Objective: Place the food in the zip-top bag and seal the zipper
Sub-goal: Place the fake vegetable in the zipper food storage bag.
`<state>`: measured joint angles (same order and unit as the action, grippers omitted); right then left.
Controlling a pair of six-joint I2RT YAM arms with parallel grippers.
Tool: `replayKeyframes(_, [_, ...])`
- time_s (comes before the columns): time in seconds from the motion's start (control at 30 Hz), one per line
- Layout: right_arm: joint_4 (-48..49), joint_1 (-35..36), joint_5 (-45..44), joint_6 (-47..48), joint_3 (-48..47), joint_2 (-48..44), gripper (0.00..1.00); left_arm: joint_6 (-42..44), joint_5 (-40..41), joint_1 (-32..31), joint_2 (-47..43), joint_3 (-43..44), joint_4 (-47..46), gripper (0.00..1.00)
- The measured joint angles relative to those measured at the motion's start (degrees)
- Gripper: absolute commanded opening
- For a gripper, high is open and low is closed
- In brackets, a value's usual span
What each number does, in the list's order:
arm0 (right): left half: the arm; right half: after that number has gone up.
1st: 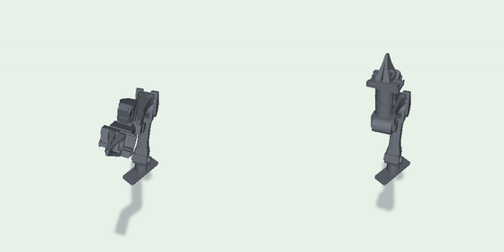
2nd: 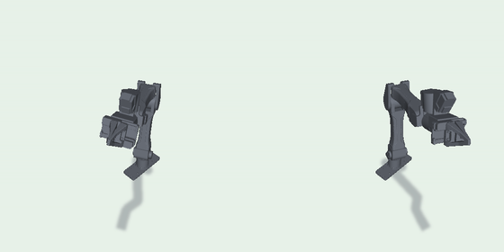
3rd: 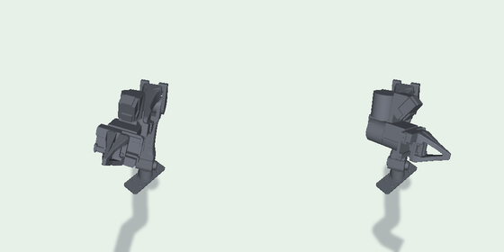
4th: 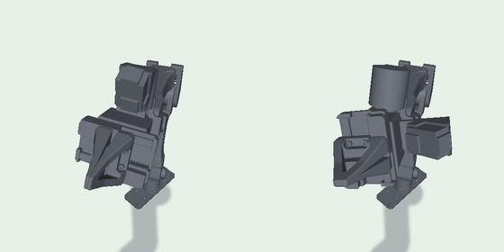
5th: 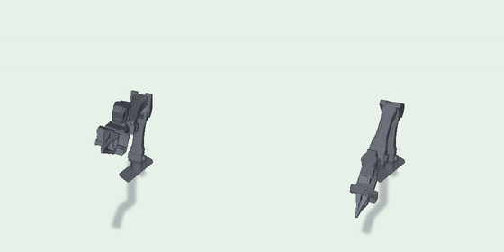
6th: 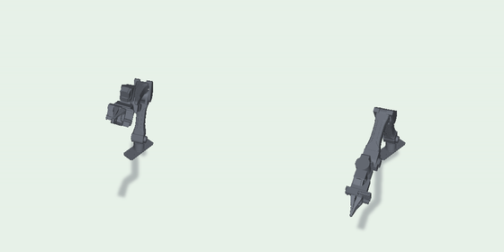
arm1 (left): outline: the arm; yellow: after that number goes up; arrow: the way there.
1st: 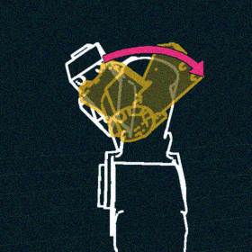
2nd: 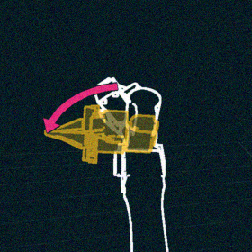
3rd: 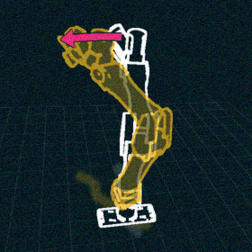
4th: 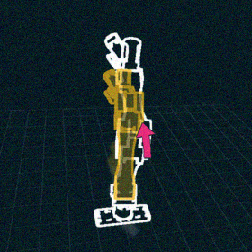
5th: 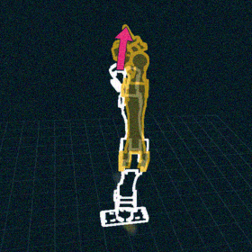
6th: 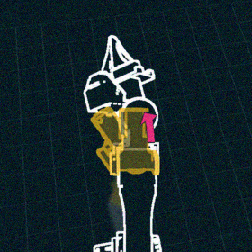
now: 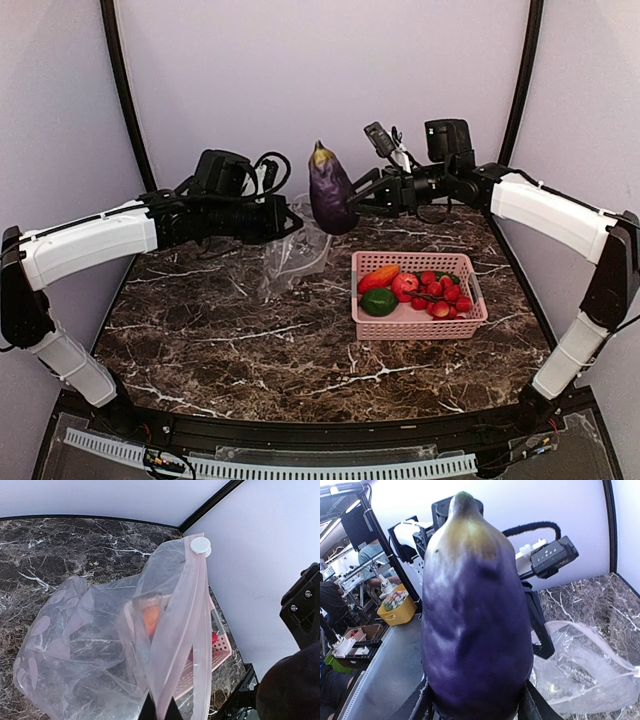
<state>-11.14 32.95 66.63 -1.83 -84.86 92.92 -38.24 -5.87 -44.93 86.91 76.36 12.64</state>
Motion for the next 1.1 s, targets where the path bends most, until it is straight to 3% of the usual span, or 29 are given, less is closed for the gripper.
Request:
replayKeyframes(0.43, [19.5,0.2,-1.8,-13.1,-0.2,6.4,0.38,-6.6,-3.8,0.0,-2.4,-1.5,-5.4,0.01])
replayKeyframes(0.87, [16.2,1.7,-10.4,-8.2,4.2,5.9,0.47,-10.1,-3.0,0.0,-3.3,-5.4,-7.0,0.01])
replayKeyframes(1.1, [14.3,2.6,-12.2,-6.4,5.1,5.9,0.67,-10.7,-1.1,0.0,-4.3,-6.4,-6.9,0.01])
